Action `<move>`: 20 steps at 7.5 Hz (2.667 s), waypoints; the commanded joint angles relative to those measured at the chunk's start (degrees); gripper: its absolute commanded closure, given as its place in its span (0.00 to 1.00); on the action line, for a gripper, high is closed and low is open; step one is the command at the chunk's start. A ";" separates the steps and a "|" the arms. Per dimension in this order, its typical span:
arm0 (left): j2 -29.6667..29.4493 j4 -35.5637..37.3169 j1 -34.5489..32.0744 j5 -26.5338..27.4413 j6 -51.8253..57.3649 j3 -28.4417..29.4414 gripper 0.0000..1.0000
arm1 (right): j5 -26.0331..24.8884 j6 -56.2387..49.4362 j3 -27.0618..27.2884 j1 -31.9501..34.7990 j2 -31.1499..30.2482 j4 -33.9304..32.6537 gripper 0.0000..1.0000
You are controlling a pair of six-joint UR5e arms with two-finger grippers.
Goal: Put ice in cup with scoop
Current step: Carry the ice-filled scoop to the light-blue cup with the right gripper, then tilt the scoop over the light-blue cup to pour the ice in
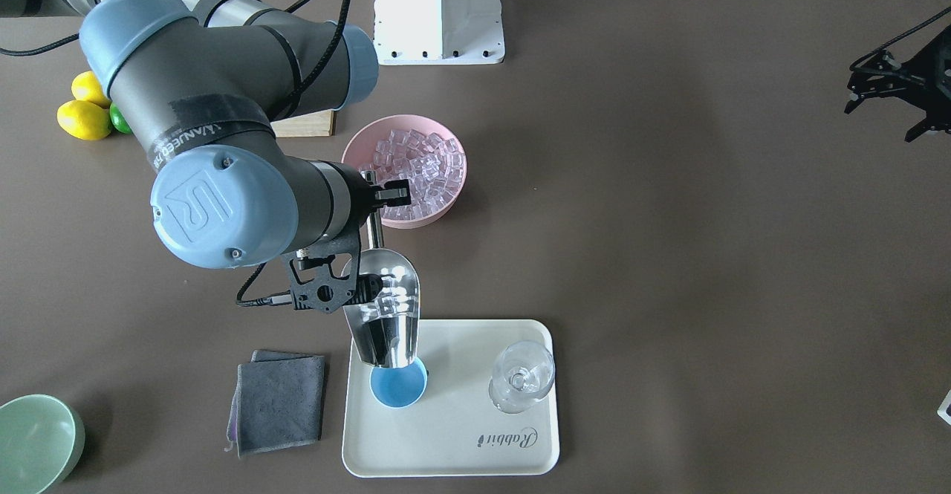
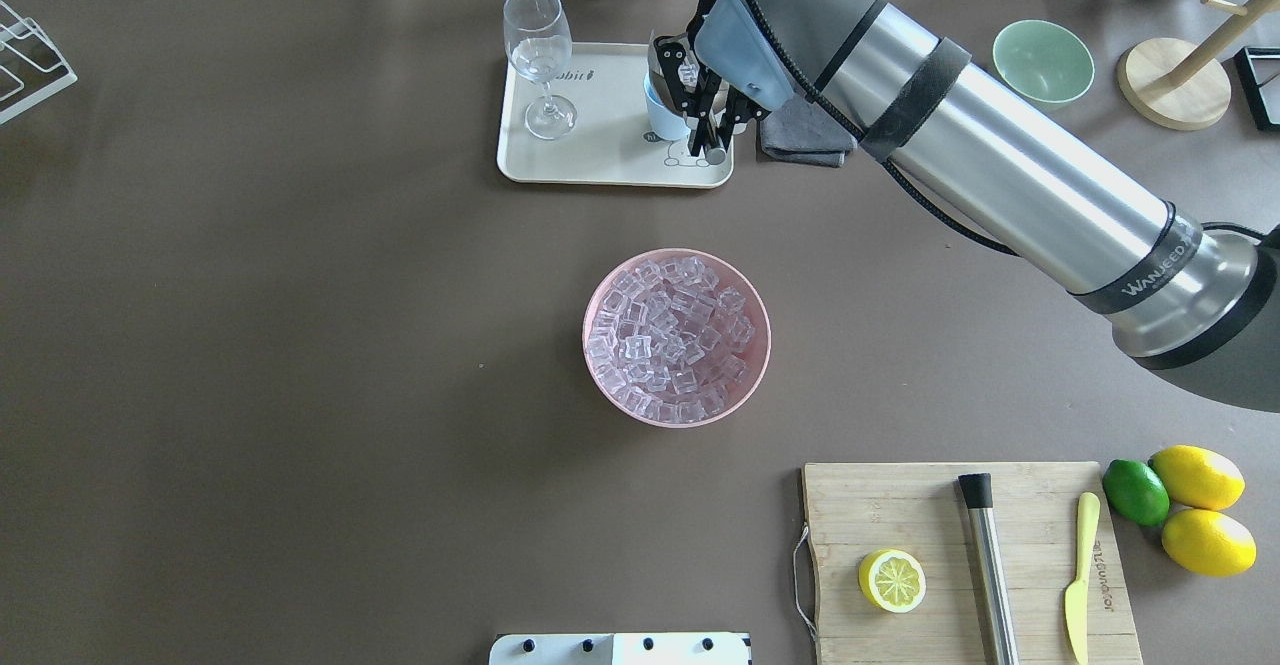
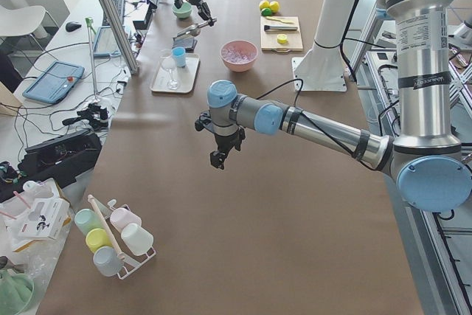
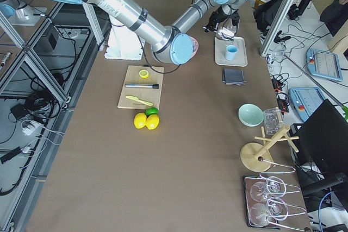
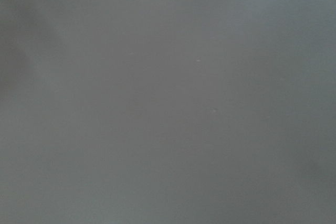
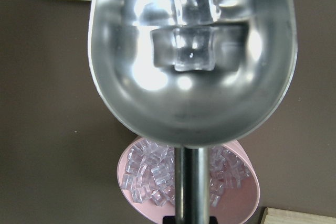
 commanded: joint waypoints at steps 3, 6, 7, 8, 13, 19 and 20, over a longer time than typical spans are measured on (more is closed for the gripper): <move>-0.07 0.21 -12.91 -3.62 0.43 10.36 0.01 | 8.02 0.00 -0.73 1.15 -0.41 0.03 1.00; 0.02 -0.06 -15.83 -3.62 0.43 13.56 0.01 | 8.03 0.00 0.14 1.16 -1.38 0.21 1.00; 0.02 -0.06 -15.84 -3.53 0.43 14.08 0.01 | 8.03 0.00 0.84 1.16 -1.82 0.21 1.00; -0.06 -0.14 -15.84 -3.53 0.34 14.34 0.01 | 8.03 0.00 1.29 1.16 -2.17 0.30 1.00; -0.94 -0.23 -16.80 -3.80 0.16 16.46 0.01 | 8.65 0.00 1.29 1.16 -2.44 0.30 1.00; -0.86 -0.23 -16.89 -3.80 0.07 16.81 0.01 | 12.67 0.00 1.29 1.60 -3.75 0.21 1.00; -0.86 -0.23 -16.89 -3.80 0.07 16.81 0.01 | 12.69 0.00 1.29 1.60 -3.75 0.21 1.00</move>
